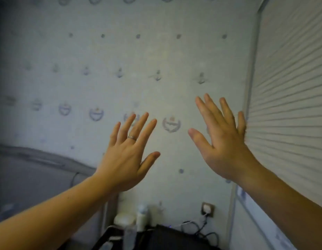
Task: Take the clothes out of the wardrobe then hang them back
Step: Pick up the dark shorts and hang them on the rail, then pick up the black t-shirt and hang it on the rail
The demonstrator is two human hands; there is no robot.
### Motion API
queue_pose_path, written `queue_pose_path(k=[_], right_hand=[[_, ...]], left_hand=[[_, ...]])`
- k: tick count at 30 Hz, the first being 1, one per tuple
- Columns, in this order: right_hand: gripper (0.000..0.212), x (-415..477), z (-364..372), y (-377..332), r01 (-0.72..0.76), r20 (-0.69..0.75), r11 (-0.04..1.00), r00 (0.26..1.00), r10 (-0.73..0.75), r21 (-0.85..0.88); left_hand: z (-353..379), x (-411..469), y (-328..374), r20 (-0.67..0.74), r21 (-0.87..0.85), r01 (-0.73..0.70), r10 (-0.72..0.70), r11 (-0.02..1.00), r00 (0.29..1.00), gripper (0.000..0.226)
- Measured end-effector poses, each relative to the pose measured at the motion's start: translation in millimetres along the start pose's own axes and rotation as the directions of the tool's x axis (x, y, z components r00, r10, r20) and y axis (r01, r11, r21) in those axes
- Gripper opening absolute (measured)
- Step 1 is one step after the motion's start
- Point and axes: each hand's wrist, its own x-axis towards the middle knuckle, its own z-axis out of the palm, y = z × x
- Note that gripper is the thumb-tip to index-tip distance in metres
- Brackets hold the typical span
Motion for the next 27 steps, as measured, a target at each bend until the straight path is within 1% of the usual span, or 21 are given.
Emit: queue_pose_path(k=[2,5,8,11,13,15,19,22,23,25,27], right_hand=[[0.069,-16,46,-67,0.053,0.096,0.989,0.993,-0.066,0.138],[0.069,-46,109,-172,0.080,0.233,0.934,0.958,-0.169,0.347],[0.072,-80,162,-283,0.080,0.321,0.856,0.906,-0.277,0.511],[0.071,-119,202,-395,0.083,0.401,0.765,0.812,-0.424,0.639],[0.072,-147,221,-467,0.088,0.415,0.689,0.741,-0.527,0.719],[0.073,-175,235,-533,0.082,0.410,0.603,0.661,-0.628,0.793],[0.071,-225,257,-647,0.036,0.338,0.408,0.498,-0.799,0.912],[0.068,-259,266,-721,0.006,0.272,0.298,0.389,-0.880,0.954],[0.068,-270,268,-744,-0.001,0.255,0.273,0.352,-0.900,0.962],[0.068,-290,272,-787,-0.019,0.230,0.235,0.295,-0.927,0.972],[0.066,-305,279,-828,-0.032,0.207,0.206,0.255,-0.944,0.978]], left_hand=[[-27,-66,-55,0.075,0.068,0.083,-0.088,0.994,0.993,0.076],[-75,-168,-126,0.162,0.208,0.202,-0.237,0.957,0.958,0.077],[-128,-273,-178,0.222,0.332,0.320,-0.403,0.887,0.888,0.076],[-182,-375,-212,0.231,0.465,0.433,-0.578,0.773,0.783,0.077],[-218,-439,-225,0.218,0.516,0.515,-0.686,0.685,0.694,0.077],[-252,-502,-231,0.174,0.559,0.599,-0.788,0.573,0.591,0.076],[-312,-611,-225,0.050,0.634,0.720,-0.944,0.283,0.326,0.076],[-352,-672,-217,-0.036,0.656,0.753,-0.994,0.053,0.102,0.079],[-365,-690,-216,-0.069,0.657,0.754,-0.997,-0.013,0.043,0.079],[-387,-722,-216,-0.137,0.663,0.738,-0.990,-0.127,-0.047,0.078],[-407,-750,-222,-0.188,0.665,0.713,-0.974,-0.222,-0.128,0.078]])
